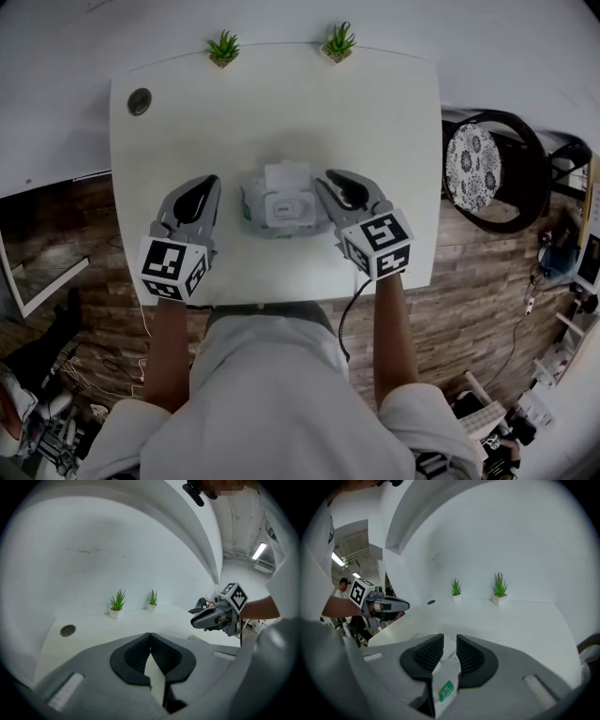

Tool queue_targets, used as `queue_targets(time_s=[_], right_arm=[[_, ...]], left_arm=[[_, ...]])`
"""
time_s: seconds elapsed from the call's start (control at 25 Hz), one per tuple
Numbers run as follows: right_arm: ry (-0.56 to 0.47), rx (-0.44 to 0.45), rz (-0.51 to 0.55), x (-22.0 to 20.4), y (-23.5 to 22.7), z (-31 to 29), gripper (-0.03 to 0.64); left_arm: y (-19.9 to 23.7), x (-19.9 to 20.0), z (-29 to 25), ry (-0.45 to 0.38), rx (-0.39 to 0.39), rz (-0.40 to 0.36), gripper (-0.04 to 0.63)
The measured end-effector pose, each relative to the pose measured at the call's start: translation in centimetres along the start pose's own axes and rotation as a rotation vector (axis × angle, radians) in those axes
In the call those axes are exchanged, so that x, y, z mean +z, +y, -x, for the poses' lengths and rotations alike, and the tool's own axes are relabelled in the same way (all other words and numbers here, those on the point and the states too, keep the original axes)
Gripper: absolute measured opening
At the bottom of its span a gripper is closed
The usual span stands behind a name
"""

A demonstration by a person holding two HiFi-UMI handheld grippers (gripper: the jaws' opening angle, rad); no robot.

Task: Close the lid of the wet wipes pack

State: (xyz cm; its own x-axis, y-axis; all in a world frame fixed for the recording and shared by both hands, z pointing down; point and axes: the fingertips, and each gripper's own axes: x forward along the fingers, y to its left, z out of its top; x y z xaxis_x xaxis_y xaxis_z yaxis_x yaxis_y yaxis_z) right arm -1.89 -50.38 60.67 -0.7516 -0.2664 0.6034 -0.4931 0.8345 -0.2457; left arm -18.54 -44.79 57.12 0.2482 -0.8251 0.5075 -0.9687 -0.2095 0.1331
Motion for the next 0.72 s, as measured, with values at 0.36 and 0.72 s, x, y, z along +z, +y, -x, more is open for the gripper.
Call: queue_targets(time_s=[0.36, 0.72], right_arm=[[0.172, 0.179, 0.067, -0.1, 0.4, -4.2, 0.092], [0.363, 0.349, 0.155, -1.3, 1.0, -7.8, 0.092]], left_arm=[[0.1, -0.7, -1.0, 0.026, -0.011, -0.015, 0.008], [0.8, -1.7, -1.0, 0.050, -0.001, -0.006, 0.009]])
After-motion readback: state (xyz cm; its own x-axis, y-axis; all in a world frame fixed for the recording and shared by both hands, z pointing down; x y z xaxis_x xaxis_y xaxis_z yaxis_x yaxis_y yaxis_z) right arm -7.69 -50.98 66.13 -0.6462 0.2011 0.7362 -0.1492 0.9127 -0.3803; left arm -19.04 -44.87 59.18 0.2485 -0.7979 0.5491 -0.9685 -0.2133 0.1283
